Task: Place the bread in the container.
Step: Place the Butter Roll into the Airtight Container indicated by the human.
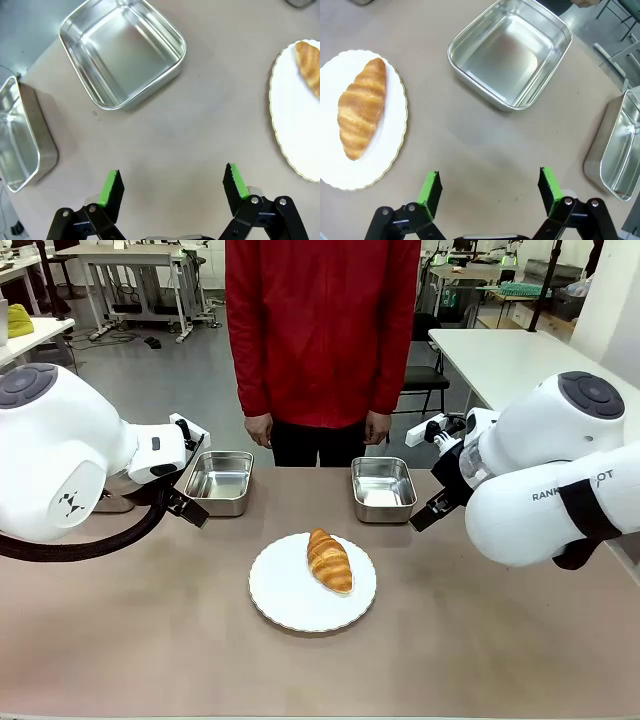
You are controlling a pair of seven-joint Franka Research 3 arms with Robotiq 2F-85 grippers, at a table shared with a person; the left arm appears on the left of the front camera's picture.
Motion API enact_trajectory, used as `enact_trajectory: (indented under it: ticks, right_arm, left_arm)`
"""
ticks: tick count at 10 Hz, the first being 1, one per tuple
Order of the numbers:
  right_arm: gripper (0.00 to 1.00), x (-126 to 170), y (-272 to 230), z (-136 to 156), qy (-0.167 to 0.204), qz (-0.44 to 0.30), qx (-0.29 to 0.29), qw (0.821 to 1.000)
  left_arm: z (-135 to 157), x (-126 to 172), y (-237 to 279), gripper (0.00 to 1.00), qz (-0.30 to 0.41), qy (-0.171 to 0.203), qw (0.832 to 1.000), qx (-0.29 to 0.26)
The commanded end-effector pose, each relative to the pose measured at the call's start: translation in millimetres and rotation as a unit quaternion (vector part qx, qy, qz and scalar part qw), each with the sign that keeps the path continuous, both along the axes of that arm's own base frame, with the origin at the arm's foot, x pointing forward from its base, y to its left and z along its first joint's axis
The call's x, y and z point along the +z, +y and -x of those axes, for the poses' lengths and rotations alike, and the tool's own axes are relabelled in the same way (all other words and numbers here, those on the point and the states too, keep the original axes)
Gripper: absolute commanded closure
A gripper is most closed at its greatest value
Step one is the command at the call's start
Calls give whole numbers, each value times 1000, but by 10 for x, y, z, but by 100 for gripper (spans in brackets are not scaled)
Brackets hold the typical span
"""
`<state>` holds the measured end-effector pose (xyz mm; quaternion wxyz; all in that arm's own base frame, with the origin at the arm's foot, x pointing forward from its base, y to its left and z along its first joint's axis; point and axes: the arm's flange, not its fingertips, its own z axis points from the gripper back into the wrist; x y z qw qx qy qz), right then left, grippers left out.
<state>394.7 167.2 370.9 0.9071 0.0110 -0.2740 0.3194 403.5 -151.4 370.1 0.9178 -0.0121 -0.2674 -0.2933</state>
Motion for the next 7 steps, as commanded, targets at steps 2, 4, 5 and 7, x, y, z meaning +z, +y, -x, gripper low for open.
enact_trajectory:
  ticks: [2,4,5,7]
  right_arm:
    - [0,0,-1,0,0,0,0,1000]
    - [0,0,-1,0,0,0,0,1000]
    - [0,0,0,0,0,0,0,1000]
    - [0,689,-303,-235,-26,-32,-13,999]
  left_arm:
    - [0,0,0,0,0,0,1000,0]
    - [0,0,0,0,0,0,1000,0]
    - [0,0,0,0,0,0,1000,0]
    - [-169,669,310,0,25,-12,999,34]
